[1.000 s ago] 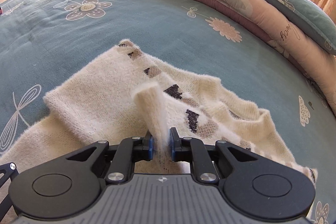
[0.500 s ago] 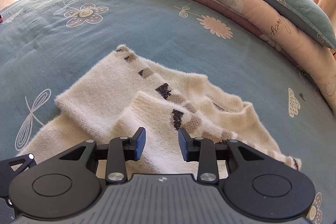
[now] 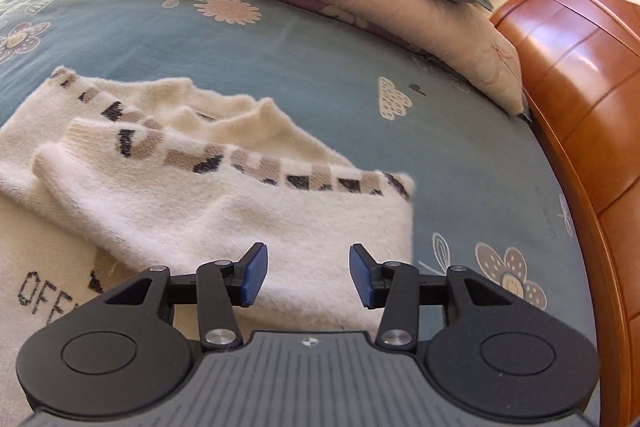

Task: Fold clothes
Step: 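Move the left gripper to the folded sleeve edge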

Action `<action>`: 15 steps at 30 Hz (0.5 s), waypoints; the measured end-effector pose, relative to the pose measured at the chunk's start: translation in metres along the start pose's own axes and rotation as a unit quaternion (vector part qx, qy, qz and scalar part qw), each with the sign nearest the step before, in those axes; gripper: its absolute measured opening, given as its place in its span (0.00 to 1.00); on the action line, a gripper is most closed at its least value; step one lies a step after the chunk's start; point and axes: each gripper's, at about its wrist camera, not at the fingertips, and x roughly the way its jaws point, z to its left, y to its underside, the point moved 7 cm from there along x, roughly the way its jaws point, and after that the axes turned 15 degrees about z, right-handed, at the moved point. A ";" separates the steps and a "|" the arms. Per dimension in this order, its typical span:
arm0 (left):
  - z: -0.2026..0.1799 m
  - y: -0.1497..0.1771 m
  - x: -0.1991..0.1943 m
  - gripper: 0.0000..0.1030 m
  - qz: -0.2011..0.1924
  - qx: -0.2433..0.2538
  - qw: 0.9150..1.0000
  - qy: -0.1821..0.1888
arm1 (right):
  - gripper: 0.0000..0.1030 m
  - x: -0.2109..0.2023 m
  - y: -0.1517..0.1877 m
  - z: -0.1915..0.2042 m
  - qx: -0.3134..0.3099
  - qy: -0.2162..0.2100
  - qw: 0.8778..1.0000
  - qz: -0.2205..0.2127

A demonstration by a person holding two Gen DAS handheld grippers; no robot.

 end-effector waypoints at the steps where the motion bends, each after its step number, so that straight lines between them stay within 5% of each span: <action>1: 0.005 0.001 0.006 0.99 0.006 -0.006 1.000 -0.012 | 0.54 0.003 0.014 -0.010 0.025 0.003 1.000 -0.001; 7: 0.020 0.011 0.036 0.99 0.027 -0.017 0.999 -0.044 | 0.54 0.032 0.082 -0.046 0.137 -0.002 0.991 -0.004; 15: 0.007 -0.003 0.044 0.99 0.016 0.010 0.994 -0.108 | 0.54 0.057 0.076 -0.061 0.199 -0.074 0.976 -0.053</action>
